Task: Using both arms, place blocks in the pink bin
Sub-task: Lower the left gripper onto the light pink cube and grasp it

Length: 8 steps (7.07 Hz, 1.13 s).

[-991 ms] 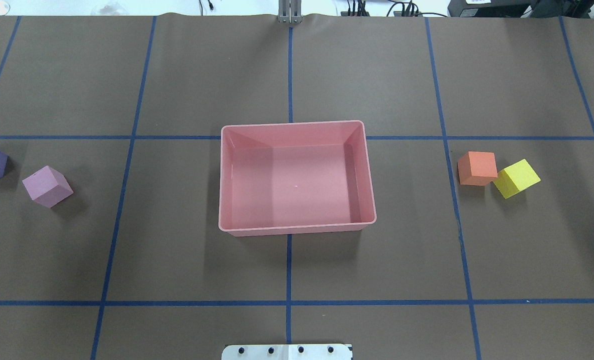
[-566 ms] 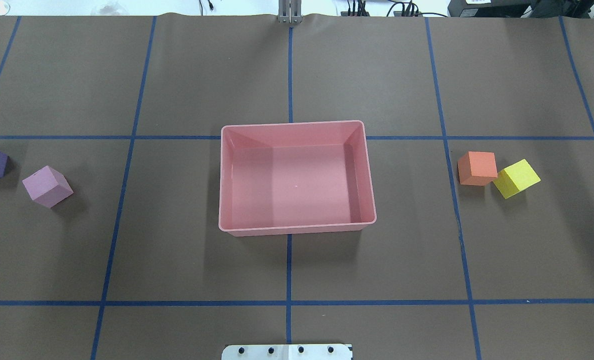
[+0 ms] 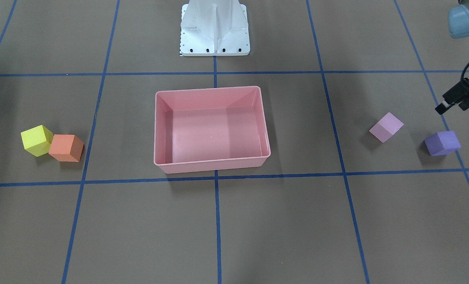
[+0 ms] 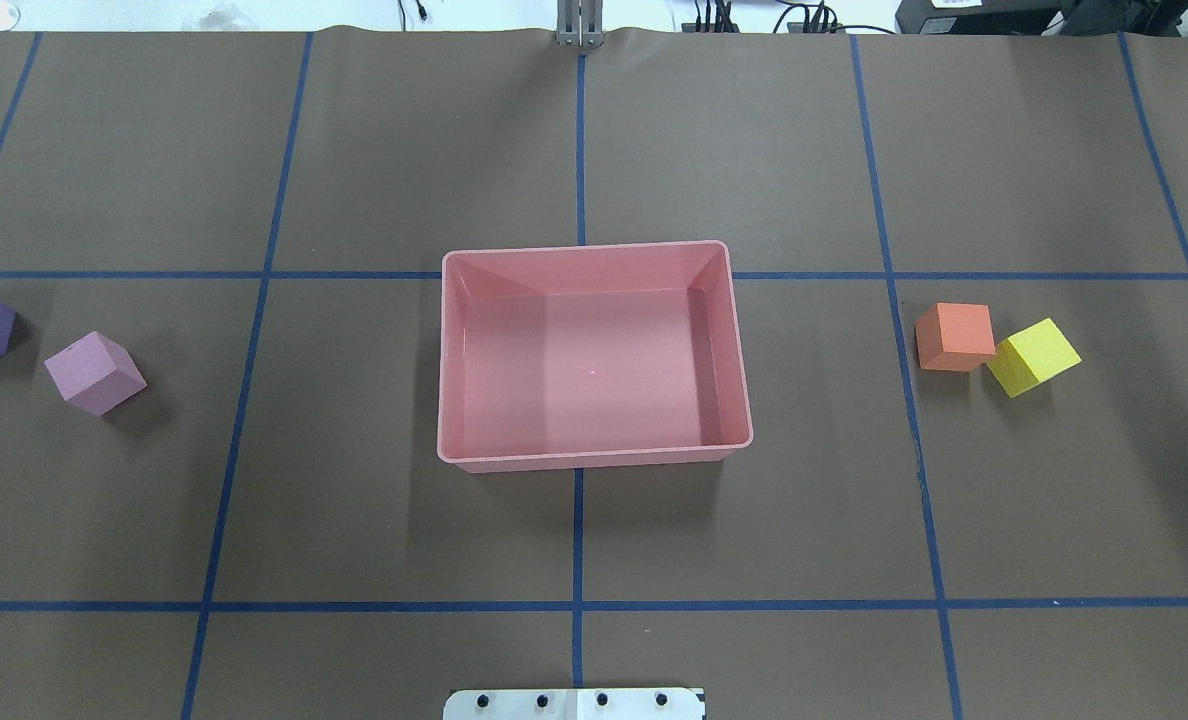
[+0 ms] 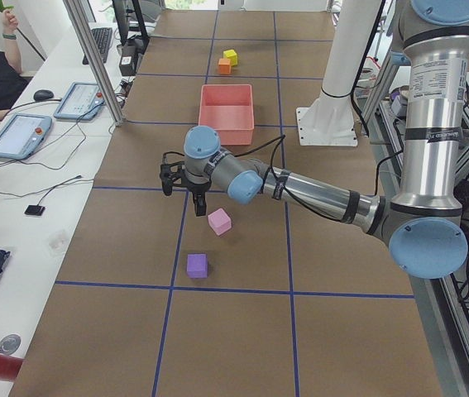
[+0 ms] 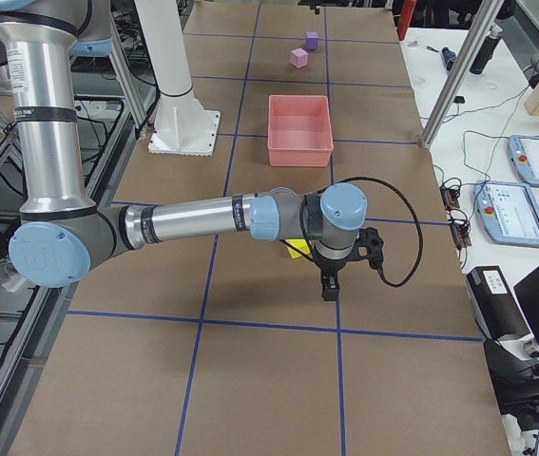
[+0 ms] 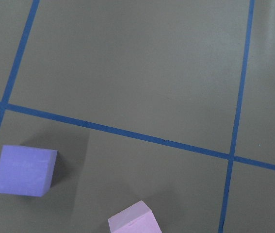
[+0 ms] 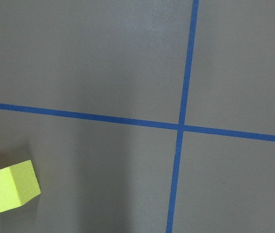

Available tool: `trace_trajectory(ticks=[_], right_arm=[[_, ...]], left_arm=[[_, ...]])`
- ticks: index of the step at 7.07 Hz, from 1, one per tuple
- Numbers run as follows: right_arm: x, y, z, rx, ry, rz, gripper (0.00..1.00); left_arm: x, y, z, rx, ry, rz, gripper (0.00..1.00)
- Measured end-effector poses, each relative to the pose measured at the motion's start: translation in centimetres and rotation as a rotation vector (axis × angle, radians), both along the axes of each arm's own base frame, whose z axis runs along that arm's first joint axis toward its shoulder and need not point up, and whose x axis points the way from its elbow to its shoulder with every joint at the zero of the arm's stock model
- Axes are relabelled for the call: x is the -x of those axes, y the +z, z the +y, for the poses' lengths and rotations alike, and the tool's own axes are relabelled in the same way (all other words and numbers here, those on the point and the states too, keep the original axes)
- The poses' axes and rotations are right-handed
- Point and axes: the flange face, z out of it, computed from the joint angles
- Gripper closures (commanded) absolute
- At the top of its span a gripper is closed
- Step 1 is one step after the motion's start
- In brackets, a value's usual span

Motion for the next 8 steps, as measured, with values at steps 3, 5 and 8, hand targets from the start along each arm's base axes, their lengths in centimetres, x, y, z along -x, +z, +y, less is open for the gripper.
trace_trajectory(ticks=[3,5,8], right_arm=[[0.3,0.0,0.1,0.006,-0.002,-0.039,0.00],[0.3,0.3,0.1,0.013,-0.002,-0.042,0.00],[0.3,0.3,0.0,0.013,-0.002,-0.044,0.00]], left_arm=[[-8.6,0.1,2.8,0.090,-0.110,-0.088,0.00],[-12.5,2.8,5.9,0.086,-0.153,-0.165,0.00],[-13.7,6.4,6.6,0.080,-0.164,-0.202,0.00]])
